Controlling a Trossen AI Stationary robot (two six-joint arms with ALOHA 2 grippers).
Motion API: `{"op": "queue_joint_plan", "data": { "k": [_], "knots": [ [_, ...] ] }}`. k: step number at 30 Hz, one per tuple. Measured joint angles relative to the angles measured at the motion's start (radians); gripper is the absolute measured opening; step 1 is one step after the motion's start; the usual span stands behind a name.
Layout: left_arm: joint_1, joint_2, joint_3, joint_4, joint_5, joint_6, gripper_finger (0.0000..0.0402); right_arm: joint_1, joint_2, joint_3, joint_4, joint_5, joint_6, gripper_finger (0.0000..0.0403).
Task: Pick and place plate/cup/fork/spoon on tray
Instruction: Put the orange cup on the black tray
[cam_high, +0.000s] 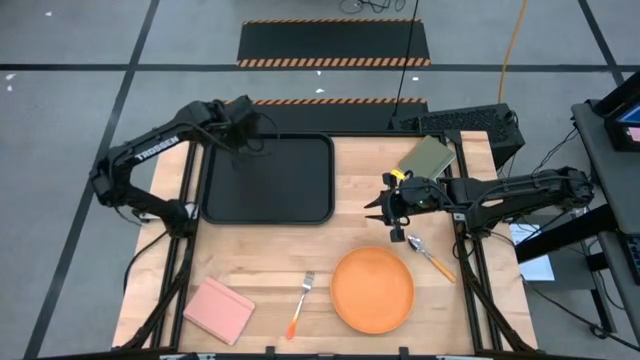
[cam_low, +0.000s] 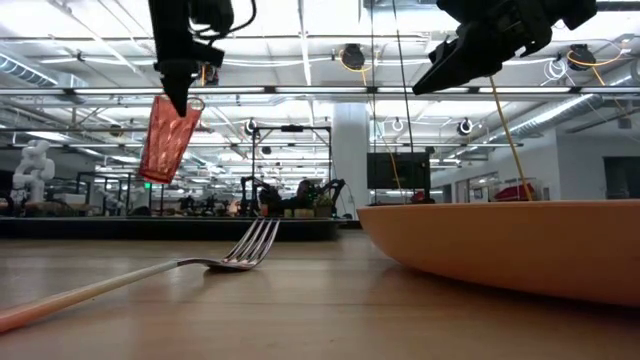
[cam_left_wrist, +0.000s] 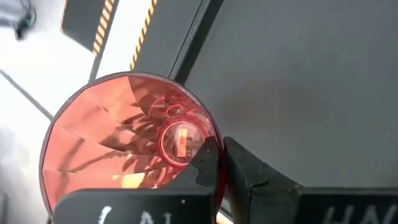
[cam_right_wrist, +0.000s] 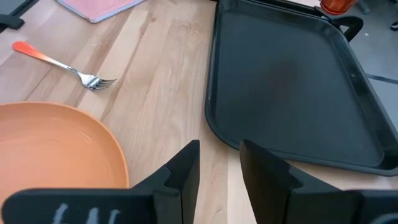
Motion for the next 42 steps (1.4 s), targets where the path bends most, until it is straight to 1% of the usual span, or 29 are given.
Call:
{"op": "queue_joint_plan", "data": {
  "k": [3,7,10,14,18,20,23,29,36,42],
  "knots": [
    [0.048,0.001,-0.046,0.032,0.016,-0.002,0.0015,0.000,0.000,0.000,-0.003,0.000,0.008,0.0110],
    [0.084,0.000,-0.109,0.104,0.060,0.014,0.0010,0.000,0.000,0.000,-0.014,-0.001,0.015,0.0110],
    [0.104,0.001,-0.143,0.178,0.068,0.008,0.0008,0.000,0.000,0.000,-0.015,-0.001,0.016,0.0110],
    [0.147,0.000,-0.177,0.258,0.069,-0.019,0.0018,0.000,0.000,0.000,-0.015,-0.001,0.016,0.0110],
    [0.200,0.000,-0.217,0.275,0.073,-0.073,0.0012,0.000,0.000,-0.006,-0.010,-0.001,0.016,0.0110],
    [0.223,0.000,-0.232,0.279,0.097,-0.091,0.0008,0.000,0.000,-0.016,-0.010,-0.001,0.015,0.0110],
    [0.249,0.000,-0.248,0.291,0.132,-0.104,0.0009,0.000,0.001,-0.023,-0.008,-0.001,0.007,0.0110],
    [0.279,0.000,-0.281,0.384,0.137,-0.116,0.0026,0.000,0.001,-0.023,-0.006,-0.001,0.005,0.0110],
    [0.317,-0.001,-0.289,0.403,0.138,-0.154,0.0011,0.000,0.001,-0.023,-0.006,0.000,0.005,0.0110],
    [0.337,-0.001,-0.291,0.411,0.186,-0.157,0.0039,0.000,0.001,-0.023,-0.006,-0.001,0.005,0.0110]
  ]
}}
